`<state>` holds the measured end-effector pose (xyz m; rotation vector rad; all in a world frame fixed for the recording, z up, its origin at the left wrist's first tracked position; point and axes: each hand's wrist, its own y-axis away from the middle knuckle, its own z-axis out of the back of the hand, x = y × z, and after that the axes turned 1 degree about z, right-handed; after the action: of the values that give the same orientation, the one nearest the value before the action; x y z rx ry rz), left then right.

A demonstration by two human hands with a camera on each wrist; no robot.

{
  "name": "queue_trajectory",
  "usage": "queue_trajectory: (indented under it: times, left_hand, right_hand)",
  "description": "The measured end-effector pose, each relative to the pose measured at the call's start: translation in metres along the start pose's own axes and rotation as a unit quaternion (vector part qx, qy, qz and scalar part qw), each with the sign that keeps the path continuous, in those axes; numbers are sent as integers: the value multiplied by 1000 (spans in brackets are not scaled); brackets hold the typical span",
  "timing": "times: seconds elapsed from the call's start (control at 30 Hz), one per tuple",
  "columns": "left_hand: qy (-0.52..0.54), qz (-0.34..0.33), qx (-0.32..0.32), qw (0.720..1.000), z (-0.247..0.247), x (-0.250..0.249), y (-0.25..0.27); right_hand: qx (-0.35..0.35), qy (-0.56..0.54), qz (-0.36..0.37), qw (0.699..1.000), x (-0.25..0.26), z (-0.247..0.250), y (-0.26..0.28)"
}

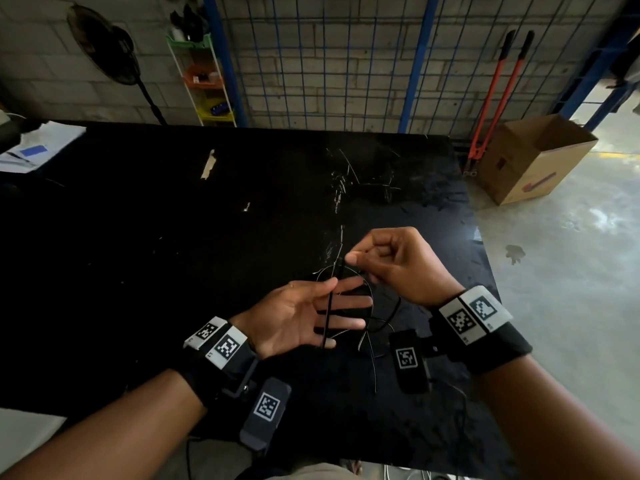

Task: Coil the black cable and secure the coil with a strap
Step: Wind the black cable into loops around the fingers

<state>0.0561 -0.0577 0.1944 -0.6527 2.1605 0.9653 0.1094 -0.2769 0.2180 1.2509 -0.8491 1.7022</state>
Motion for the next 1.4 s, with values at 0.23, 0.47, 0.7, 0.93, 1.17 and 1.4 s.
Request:
queue_trajectory:
  times: [0.23, 0.47, 0.7, 0.93, 1.17, 1.4]
  left_hand:
    - [-37, -73, -97, 992, 8, -7, -3]
    - [62, -185, -91, 977, 29, -36, 12]
    - [153, -284, 29, 946, 31, -75, 40]
    - [154, -211, 196, 945, 1, -71, 53]
    - [38, -87, 181, 979, -22, -20, 41]
    - [-39, -27, 7, 999, -11, 0, 23]
  right_hand:
    - [-21, -9, 53, 998, 7, -26, 24]
    - [-25, -152, 21, 988, -6, -35, 49]
    - [-7, -165, -75, 983, -45, -47, 67]
    - [-82, -109, -135, 981, -78, -47, 52]
    - [-158, -76, -76, 982, -39, -13, 11]
    - [-65, 50, -5, 997, 29, 4, 6]
